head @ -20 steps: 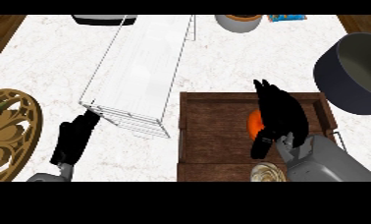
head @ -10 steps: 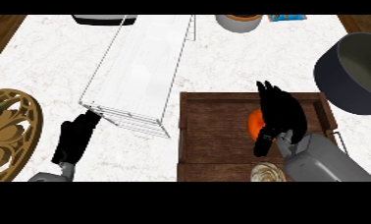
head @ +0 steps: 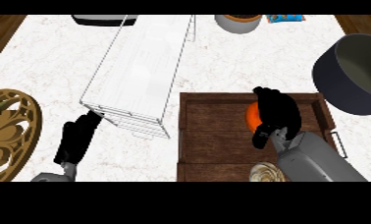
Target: Pick the squash from the tray and place it in the tiered shelf
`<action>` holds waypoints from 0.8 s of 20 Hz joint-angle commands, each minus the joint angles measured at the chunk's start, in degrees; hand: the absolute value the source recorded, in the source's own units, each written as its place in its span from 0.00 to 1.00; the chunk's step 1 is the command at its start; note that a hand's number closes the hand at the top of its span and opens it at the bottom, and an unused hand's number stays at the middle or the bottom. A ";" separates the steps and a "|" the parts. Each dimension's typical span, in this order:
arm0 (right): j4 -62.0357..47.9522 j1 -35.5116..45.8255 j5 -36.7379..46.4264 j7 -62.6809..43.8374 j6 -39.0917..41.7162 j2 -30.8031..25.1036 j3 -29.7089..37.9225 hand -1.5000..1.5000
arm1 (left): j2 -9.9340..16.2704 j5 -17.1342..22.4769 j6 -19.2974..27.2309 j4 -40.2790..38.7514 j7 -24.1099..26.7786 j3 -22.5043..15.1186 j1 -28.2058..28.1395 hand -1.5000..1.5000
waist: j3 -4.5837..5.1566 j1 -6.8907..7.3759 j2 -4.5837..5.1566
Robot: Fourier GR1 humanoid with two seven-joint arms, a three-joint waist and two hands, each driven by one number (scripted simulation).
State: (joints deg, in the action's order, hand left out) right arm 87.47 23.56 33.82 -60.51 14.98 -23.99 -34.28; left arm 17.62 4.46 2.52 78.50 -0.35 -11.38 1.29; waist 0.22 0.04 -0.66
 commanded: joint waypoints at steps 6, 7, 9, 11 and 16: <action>-5.17 -2.51 5.49 7.55 0.03 2.36 2.96 1.00 | 0.56 -0.29 -2.38 1.37 -1.08 2.43 -2.69 0.50 | -0.23 0.34 0.66; -3.87 0.11 6.28 3.29 3.35 4.68 2.96 1.00 | -2.02 -2.70 -1.54 -2.40 1.37 0.60 -0.73 0.50 | -0.21 0.14 0.68; -5.16 -0.70 10.75 3.03 0.71 6.30 1.90 1.00 | -1.48 -2.65 -1.41 2.95 -2.28 0.53 -2.71 0.50 | -0.22 0.31 0.64; -2.40 -2.65 14.06 3.34 -0.59 6.09 2.61 1.00 | -3.54 -4.31 0.32 1.85 -1.12 0.24 -3.30 0.50 | -0.22 0.11 0.62; -1.03 4.65 11.48 11.41 5.44 4.85 6.06 1.00 | -3.54 -3.52 -1.38 1.84 -1.33 1.45 -2.39 0.50 | -0.22 0.73 0.73</action>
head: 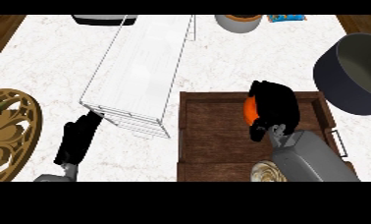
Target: Pick the squash from the tray and place it in the tiered shelf
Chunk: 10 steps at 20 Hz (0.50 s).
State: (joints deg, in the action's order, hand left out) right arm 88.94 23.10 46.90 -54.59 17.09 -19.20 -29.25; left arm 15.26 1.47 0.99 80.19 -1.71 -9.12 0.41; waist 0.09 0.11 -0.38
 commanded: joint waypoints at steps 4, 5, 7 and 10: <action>1.39 9.52 -9.20 30.22 6.30 -4.44 -3.98 1.00 | -0.01 -0.04 -2.34 -0.41 -0.38 -1.48 2.13 0.50 | -0.41 4.51 2.02; 2.43 11.13 -10.56 34.08 7.58 -4.47 -4.88 1.00 | -0.60 0.07 -2.38 -0.44 -0.20 -1.79 2.53 0.50 | -0.43 5.67 2.44; 2.35 13.34 -14.40 43.75 8.40 -8.23 -1.54 1.00 | -0.59 -0.97 -1.54 -1.12 -0.49 -2.03 2.37 0.50 | -0.44 4.27 2.22; -1.17 17.91 -17.73 57.06 8.23 -14.50 5.14 1.00 | -1.14 -0.76 -1.33 -1.18 0.21 -1.76 2.75 0.50 | -0.37 3.39 2.08</action>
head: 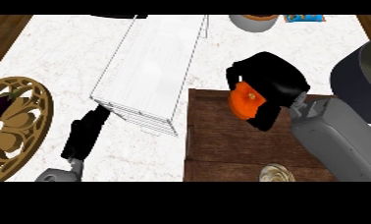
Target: Pick the squash from the tray and place it in the tiered shelf
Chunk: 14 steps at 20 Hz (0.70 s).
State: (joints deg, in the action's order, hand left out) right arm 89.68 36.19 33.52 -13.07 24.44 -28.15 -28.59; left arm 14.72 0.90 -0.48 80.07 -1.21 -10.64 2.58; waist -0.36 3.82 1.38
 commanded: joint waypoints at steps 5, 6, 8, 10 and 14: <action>-12.04 10.82 -12.40 30.63 -1.11 -6.32 15.74 1.00 | -0.44 -0.44 0.66 -0.33 -2.01 0.05 0.10 0.50 | 0.17 -0.86 -0.28; -16.02 13.34 -13.65 31.14 -0.14 -4.88 17.00 1.00 | 0.39 -0.81 0.54 0.18 -2.84 0.24 0.35 0.50 | 0.23 -0.53 -0.35; -21.55 15.65 -17.21 34.90 0.85 -4.79 21.05 1.00 | -1.25 -0.40 0.45 -0.78 -1.43 -0.40 -0.20 0.50 | 0.27 -0.44 -0.19; -28.02 22.54 -18.45 34.58 3.71 -3.90 22.94 1.00 | -0.52 -0.48 -0.19 -1.33 -1.61 -0.09 -0.48 0.50 | 0.35 -0.35 -0.39; -37.16 32.98 -16.61 33.10 4.30 -0.46 23.60 1.00 | -0.39 -0.91 -0.07 -1.40 0.37 0.62 -2.55 0.50 | 0.41 -1.08 -0.82</action>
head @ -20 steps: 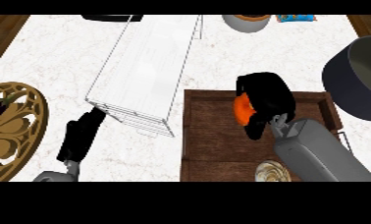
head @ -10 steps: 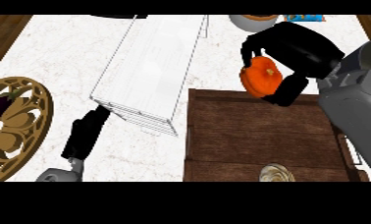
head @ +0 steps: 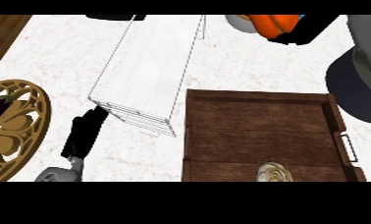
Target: Pick the squash from the tray and place it in the tiered shelf
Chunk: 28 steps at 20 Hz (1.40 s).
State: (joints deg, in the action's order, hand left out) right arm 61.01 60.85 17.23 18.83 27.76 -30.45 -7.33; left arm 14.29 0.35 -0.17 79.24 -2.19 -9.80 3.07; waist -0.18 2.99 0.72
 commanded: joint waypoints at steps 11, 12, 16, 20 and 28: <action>-31.29 26.14 7.16 -1.52 -12.69 16.47 2.69 1.00 | -1.15 -0.11 -1.37 -0.96 -0.64 0.37 0.70 0.50 | 0.29 0.70 0.40; -32.41 27.57 8.10 -2.01 -13.09 17.93 1.84 1.00 | -1.32 -1.20 -0.79 -1.67 0.40 -0.14 0.02 0.50 | 0.31 0.88 0.46; -36.95 30.08 11.06 0.21 -17.58 20.98 0.79 1.00 | -0.33 -1.28 -1.53 0.82 -1.11 -0.22 -0.90 0.50 | 0.29 1.26 0.46; -41.73 31.91 12.64 4.03 -17.21 22.81 -0.09 1.00 | -0.95 -1.04 -2.08 -1.21 -1.81 0.08 1.78 0.50 | 0.33 1.47 0.96; -48.21 33.91 15.63 3.64 -18.80 30.27 -2.00 1.00 | -2.44 -2.67 -0.18 -1.73 -0.96 -0.17 1.24 0.50 | 0.35 1.23 0.76</action>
State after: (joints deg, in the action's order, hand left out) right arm 15.78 94.07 31.76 21.97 8.83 -2.98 -8.53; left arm 13.43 -0.99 -1.70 78.92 -3.32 -9.00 4.87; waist 0.08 4.33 1.42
